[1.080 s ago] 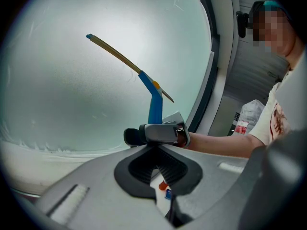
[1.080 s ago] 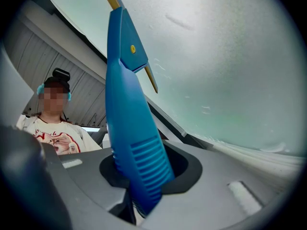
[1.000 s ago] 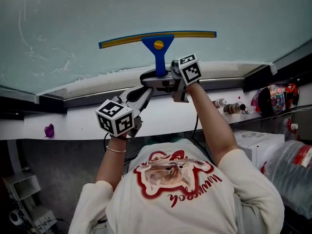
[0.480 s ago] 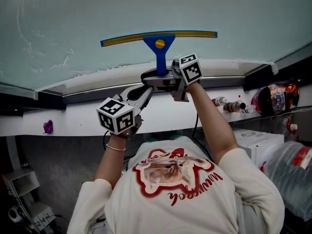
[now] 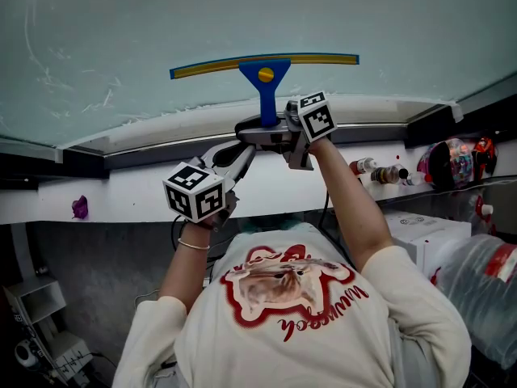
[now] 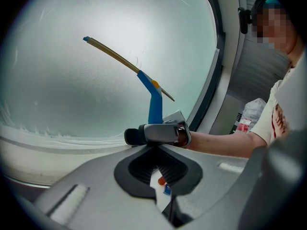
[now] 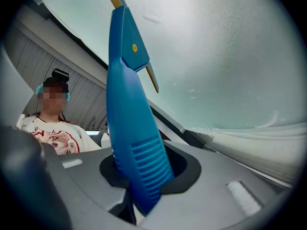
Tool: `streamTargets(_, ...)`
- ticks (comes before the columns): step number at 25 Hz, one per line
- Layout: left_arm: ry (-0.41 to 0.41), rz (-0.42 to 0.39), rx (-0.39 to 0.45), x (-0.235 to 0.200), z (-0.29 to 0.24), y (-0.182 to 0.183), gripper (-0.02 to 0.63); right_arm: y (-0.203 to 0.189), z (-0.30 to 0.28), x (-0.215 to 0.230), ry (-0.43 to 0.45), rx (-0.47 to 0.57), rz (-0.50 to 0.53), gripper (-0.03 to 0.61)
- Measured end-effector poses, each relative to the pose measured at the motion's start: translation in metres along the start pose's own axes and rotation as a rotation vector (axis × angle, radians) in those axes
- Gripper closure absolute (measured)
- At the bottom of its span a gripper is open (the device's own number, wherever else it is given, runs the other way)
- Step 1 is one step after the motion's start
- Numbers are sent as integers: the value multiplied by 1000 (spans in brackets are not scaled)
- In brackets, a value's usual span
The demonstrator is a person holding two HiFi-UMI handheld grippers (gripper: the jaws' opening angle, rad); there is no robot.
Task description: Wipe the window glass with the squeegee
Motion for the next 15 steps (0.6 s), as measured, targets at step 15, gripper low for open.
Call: streamTargets(15,9,27,-9,-4,-3,-11,612,-10,1,9,4,1,-26,468)
Point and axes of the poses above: the fingertips, and each gripper's own axes: z backward along the fingers, x to its right, y out of its top, the point moved 5 cm from there along z, backward along the fingers, and after that the axes turned 9 degrees about -y, right-handed, at the moved point
